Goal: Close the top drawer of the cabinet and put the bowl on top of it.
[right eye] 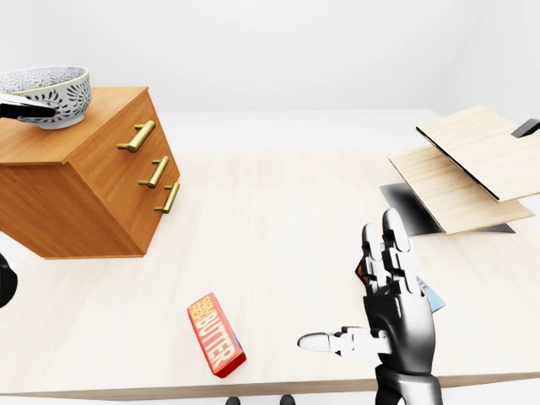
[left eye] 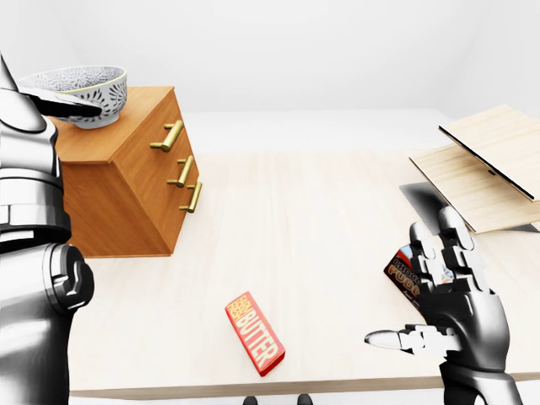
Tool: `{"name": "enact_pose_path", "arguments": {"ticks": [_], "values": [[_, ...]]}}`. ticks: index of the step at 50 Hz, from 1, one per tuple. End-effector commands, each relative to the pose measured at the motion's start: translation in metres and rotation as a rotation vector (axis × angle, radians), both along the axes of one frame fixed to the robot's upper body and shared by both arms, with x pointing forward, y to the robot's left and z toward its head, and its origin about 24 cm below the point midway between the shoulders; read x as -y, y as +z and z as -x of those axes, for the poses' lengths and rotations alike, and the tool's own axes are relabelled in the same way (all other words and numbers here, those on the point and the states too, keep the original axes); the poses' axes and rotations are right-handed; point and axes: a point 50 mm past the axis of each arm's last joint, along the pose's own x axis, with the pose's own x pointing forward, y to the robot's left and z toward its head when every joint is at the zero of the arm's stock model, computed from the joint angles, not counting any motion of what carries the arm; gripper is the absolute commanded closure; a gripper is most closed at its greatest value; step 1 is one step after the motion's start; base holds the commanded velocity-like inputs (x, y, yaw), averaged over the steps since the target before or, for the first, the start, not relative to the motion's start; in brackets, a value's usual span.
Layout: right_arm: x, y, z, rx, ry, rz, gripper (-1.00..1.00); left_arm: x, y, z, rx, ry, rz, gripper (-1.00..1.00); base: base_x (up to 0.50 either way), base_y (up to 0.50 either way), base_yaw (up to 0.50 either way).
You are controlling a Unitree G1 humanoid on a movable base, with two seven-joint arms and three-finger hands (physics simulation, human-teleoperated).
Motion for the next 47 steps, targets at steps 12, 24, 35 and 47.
{"name": "enact_pose_path", "arguments": {"ticks": [12,24,35,47], "values": [[0.000,-0.001,0.000,0.000,0.001,0.002,-1.00,0.040,0.044,0.026,0.163,-0.293,-0.157,-1.00,0.00,0.00,0.00],[-0.002,-0.001,0.000,-0.002,0.002,0.005,-1.00,0.106,0.059,0.110,0.397,-0.818,-0.361,-1.00,0.00,0.00,0.00],[-0.004,-0.003,-0.002,-0.008,0.003,0.009,-1.00,0.137,0.025,0.163,0.596,-1.048,-0.327,-1.00,0.00,0.00,0.00],[-0.004,-0.003,-0.002,-0.009,0.005,0.012,-1.00,0.174,-0.009,0.220,0.664,-1.236,-0.373,-1.00,0.00,0.00,0.00]]}}
